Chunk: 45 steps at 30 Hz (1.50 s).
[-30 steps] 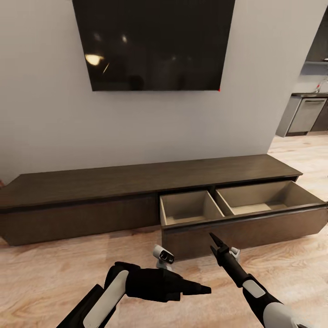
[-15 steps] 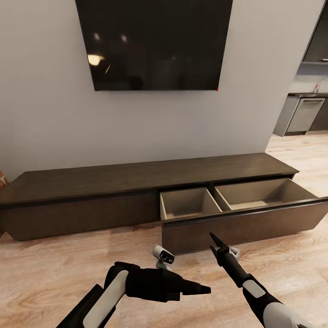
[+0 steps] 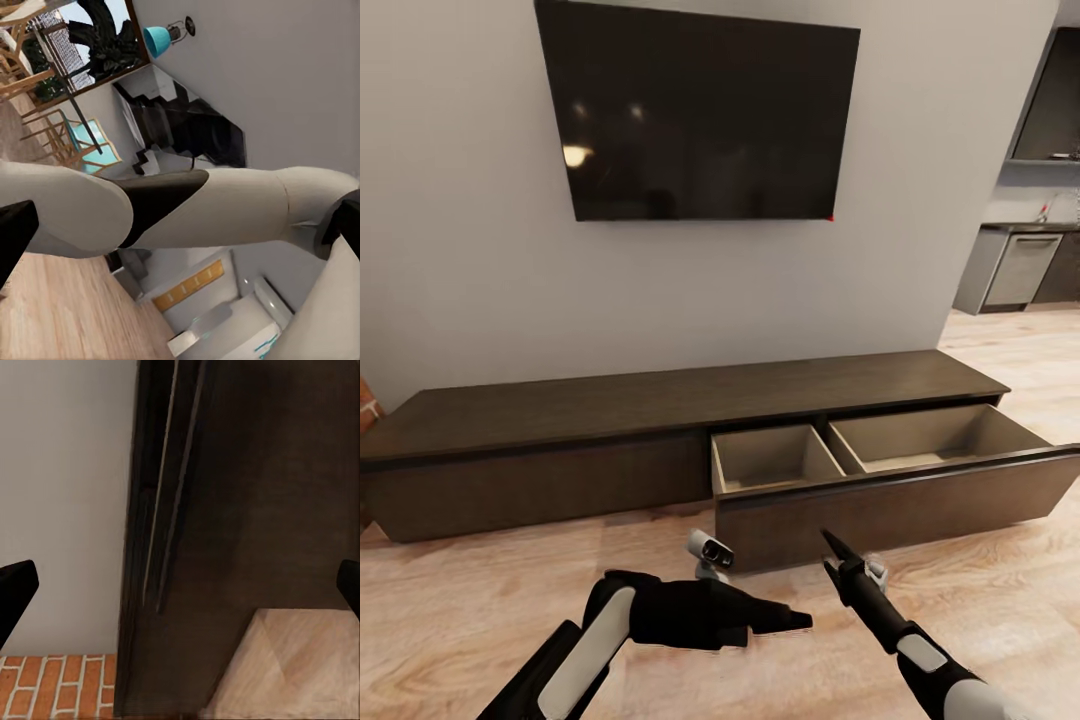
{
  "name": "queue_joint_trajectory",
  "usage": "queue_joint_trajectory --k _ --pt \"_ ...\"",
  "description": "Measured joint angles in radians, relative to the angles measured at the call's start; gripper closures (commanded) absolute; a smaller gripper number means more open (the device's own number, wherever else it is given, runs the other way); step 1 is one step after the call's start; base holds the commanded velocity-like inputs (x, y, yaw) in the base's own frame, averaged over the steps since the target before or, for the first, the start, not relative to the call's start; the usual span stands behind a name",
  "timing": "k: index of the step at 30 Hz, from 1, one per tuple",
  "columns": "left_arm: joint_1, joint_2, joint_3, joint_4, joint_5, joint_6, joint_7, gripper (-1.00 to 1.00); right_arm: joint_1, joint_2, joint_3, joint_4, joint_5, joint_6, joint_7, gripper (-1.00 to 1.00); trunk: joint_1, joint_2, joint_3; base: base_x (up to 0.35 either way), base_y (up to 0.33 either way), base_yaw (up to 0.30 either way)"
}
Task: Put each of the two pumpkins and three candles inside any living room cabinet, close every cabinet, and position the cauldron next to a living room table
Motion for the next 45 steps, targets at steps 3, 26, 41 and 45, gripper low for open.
queue_joint_trajectory --k 3,26,41,45 --pt "0.0 -0.001 0.003 0.0 0.0 0.002 0.03 -1.0 0.041 -0.045 0.004 0.059 -0.003 0.002 0.002 -1.0 -0.001 0.001 0.012 0.0 0.0 0.0" --pt "-0.001 -0.002 0.003 0.014 0.002 0.005 0.062 -1.0 0.124 -0.088 0.01 0.117 0.009 -0.012 -0.107 -1.0 -0.012 0.006 0.101 0.0 0.0 0.0" --pt "-0.003 0.004 0.143 0.077 0.002 0.005 0.255 -1.0 0.125 -0.089 0.009 0.135 0.03 -0.165 -0.156 -1.0 -0.052 0.077 0.151 0.0 0.0 0.0" --pt "-0.003 0.007 0.175 0.105 0.002 0.006 0.264 -1.0 0.125 -0.089 0.009 0.136 0.03 -0.17 -0.184 -1.0 -0.067 0.105 0.164 0.0 0.0 0.0"
